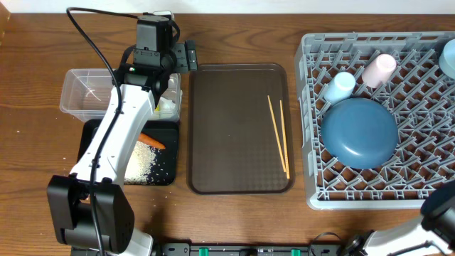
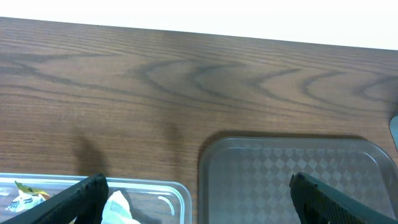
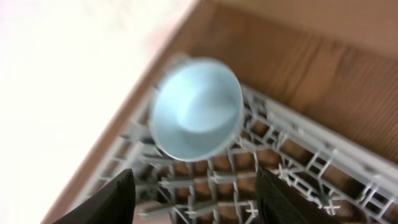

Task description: Sort waste into correct bins and load items into the dishwasher rack

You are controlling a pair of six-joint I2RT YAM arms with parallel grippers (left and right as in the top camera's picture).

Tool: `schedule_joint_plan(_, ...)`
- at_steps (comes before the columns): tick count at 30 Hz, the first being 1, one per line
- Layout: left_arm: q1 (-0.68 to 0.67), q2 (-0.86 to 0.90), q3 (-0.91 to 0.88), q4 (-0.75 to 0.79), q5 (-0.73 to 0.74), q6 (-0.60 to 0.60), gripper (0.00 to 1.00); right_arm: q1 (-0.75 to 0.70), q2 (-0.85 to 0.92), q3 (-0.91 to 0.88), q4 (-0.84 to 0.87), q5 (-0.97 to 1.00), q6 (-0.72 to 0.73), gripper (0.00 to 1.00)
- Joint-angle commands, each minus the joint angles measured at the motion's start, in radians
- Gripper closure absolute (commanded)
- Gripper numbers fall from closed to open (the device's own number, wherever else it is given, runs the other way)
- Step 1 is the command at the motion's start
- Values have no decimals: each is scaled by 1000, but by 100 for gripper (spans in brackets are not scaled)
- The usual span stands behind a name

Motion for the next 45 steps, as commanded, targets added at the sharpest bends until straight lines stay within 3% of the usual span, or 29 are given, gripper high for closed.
schedule_joint_plan(1, 2, 4, -2, -2, -8, -9, 6, 19, -3, 9, 3, 59, 55, 43)
schedule_joint_plan(10, 2, 4, -2, -2, -8, -9, 6, 7, 142, 9, 118, 84, 154, 40)
schedule_joint_plan(22, 2, 4, -2, -2, -8, -9, 6, 12, 339, 9, 258, 79, 169, 41)
schedule_joint_plan(24, 2, 4, -2, -2, -8, -9, 6, 13, 358, 9, 261, 79, 168, 46)
schedule_joint_plan(26, 2, 4, -2, -2, -8, -9, 6, 14, 367, 9, 261, 79, 168, 60)
schedule_joint_plan(28, 2, 4, -2, -2, -8, -9, 6, 17, 366, 9, 266, 80, 156, 82)
schedule_joint_plan(31, 2, 4, -2, -2, -8, -9, 6, 20, 361, 10, 297, 80, 125, 98)
schedule_joint_plan(40, 2, 4, -2, -5, -9, -9, 6, 59, 275, 12, 274, 110, -45, 99)
schedule_joint_plan(45, 1, 4, -2, -5, -8, -9, 6, 116, 177, 12, 211, 213, -249, 99)
